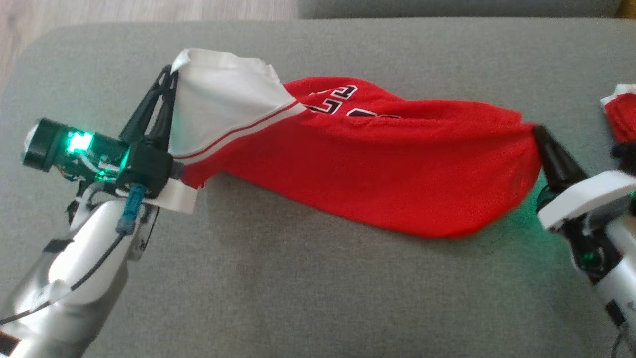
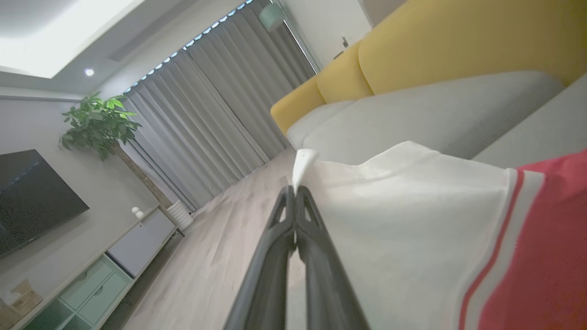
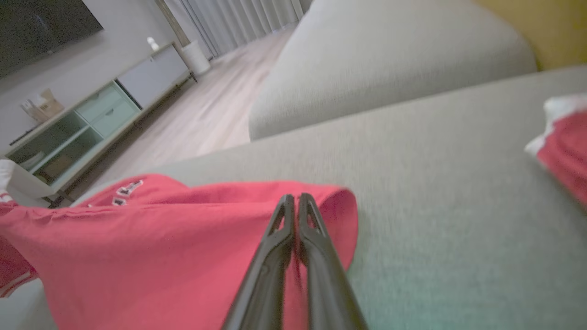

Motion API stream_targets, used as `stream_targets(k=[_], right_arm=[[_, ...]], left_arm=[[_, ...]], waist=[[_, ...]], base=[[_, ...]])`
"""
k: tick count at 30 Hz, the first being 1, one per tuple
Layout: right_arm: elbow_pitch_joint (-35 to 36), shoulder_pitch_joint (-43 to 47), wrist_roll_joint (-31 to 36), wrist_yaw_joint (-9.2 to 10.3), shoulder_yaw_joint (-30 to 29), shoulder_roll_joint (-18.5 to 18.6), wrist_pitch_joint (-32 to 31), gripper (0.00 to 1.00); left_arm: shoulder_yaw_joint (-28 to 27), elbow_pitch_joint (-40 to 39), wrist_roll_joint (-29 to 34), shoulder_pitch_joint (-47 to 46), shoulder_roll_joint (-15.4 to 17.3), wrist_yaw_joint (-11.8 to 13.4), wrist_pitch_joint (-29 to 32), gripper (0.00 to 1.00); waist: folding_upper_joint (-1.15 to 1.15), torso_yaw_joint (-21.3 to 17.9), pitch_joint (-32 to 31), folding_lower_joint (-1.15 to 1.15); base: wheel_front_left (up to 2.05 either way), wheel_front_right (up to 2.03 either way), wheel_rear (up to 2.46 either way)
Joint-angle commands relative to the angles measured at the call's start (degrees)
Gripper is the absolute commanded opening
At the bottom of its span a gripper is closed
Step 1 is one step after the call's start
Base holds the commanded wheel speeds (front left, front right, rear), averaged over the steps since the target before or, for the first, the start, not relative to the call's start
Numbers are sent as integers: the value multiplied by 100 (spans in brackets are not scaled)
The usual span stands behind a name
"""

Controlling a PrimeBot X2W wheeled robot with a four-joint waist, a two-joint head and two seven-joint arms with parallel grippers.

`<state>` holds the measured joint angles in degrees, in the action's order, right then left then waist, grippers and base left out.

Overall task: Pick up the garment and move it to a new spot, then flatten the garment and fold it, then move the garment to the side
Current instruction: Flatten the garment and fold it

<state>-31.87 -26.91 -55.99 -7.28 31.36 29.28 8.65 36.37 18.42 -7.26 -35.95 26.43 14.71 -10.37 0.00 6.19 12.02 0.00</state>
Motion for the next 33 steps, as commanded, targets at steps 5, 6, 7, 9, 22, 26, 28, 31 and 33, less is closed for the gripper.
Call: stream_targets(k=[5, 6, 7, 9, 22, 26, 28, 31, 33], right_arm=[[472, -466, 217, -21, -51, 501, 491, 0], [561, -547, 312, -21, -87, 591, 536, 0], [649, -625, 410, -21, -140, 672, 568, 0], [839, -762, 581, -21, -267, 802, 602, 0], [1937, -1494, 1146, -21, -943, 1406, 94, 0], [1937, -1819, 1169, -21, -1077, 1337, -214, 0], [1822, -1998, 1141, -21, -1050, 1233, -394, 0], [1545, -2296, 1118, -21, -892, 1059, -619, 0], [1305, -2499, 1119, -21, -725, 947, -741, 0]], left_arm=[[-582, -445, -445, -350, 346, -170, -266, 0], [-658, -526, -546, -384, 378, -239, -301, 0], [-748, -603, -663, -417, 407, -307, -329, 0], [-881, -742, -827, -505, 495, -460, -367, 0], [-1027, -1084, -980, -2022, 751, -1201, -187, 0], [-998, -798, -991, -2625, 679, -1392, -61, 0], [-950, -513, -1010, -2865, 618, -1495, 27, 0], [-848, 68, -1067, -3151, 489, -1683, 126, 0], [-778, 531, -1114, -3340, 390, -1816, 131, 0]], waist=[[0, -176, -447, 0], [0, -208, -535, 0], [0, -242, -630, 0], [0, -307, -825, 0], [0, -536, -1575, 0], [0, -603, -1543, 0], [0, -621, -1477, 0], [0, -626, -1298, 0], [0, -603, -1141, 0]], base=[[0, 0, 0], [0, 0, 0], [0, 0, 0], [0, 0, 0], [0, 0, 0], [0, 0, 0], [0, 0, 0], [0, 0, 0], [0, 0, 0]])
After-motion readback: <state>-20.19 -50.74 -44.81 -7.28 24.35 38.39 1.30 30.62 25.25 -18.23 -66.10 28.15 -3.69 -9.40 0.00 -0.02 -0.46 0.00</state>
